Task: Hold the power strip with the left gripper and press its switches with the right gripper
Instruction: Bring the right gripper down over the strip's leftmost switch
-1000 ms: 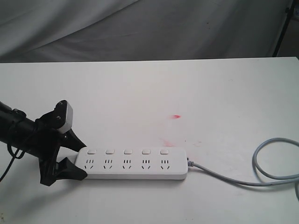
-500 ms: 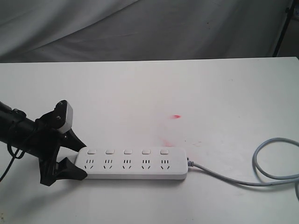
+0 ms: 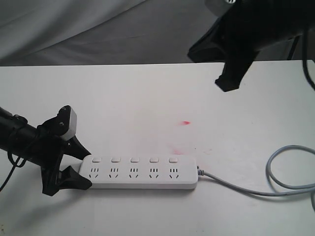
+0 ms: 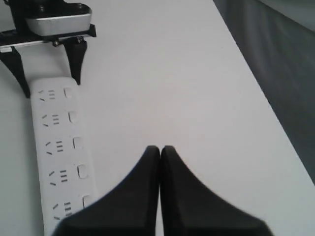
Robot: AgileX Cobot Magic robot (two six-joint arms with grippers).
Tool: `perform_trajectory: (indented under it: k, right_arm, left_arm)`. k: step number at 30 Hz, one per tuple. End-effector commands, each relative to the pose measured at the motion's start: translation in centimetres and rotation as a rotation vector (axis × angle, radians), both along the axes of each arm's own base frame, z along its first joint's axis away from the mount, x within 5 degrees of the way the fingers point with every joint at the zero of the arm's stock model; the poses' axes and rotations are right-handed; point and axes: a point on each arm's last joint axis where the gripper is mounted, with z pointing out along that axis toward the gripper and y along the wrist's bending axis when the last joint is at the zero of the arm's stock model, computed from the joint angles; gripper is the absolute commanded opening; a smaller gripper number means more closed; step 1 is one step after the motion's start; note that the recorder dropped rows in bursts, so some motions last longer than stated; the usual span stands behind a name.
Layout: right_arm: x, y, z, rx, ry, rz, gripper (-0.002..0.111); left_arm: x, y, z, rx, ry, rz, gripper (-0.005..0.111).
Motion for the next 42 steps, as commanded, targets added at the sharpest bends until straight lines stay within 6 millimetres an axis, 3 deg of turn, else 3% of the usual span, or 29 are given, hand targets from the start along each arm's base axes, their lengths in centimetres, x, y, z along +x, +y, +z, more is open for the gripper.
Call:
perform_trajectory:
  k: [1, 7, 9, 13, 19, 30, 36, 42]
  right_arm:
    - [2.6, 1.0, -2.3, 0.08, -0.005, 0.038, 0.0]
    - [5.7, 1.1, -7.0, 0.114, 0.079, -0.03, 0.0]
    - [6.2, 1.2, -8.5, 0.099, 0.108, -0.019, 0.006]
    - [7.1, 1.7, -11.3, 0.046, 0.139, 0.04, 0.029]
    - [8.1, 3.3, -14.1, -0.012, 0.118, 0.035, 0.069]
    - [7.5, 7.7, -14.6, -0.066, 0.039, 0.145, 0.072]
    - [7.5, 8.1, -14.3, 0.04, 0.065, 0.097, 0.072]
    - [6.9, 9.0, -13.8, 0.139, 0.095, 0.173, 0.072]
  left_arm:
    - [-0.2, -0.2, -0.1, 0.005, 0.001, -0.012, 0.028]
    - [-0.2, -0.2, -0.1, 0.005, 0.001, -0.012, 0.028]
    - [-0.2, -0.2, -0.1, 0.005, 0.001, -0.012, 0.028]
    - [-0.2, -0.2, -0.1, 0.005, 0.001, -0.012, 0.028]
    - [-0.2, -0.2, -0.1, 0.005, 0.001, -0.012, 0.028]
    - [-0.2, -0.2, -0.1, 0.005, 0.001, -0.012, 0.028]
    - [-0.2, -0.2, -0.1, 0.005, 0.001, -0.012, 0.028]
    - [-0.2, -0.2, -0.1, 0.005, 0.001, -0.012, 0.028]
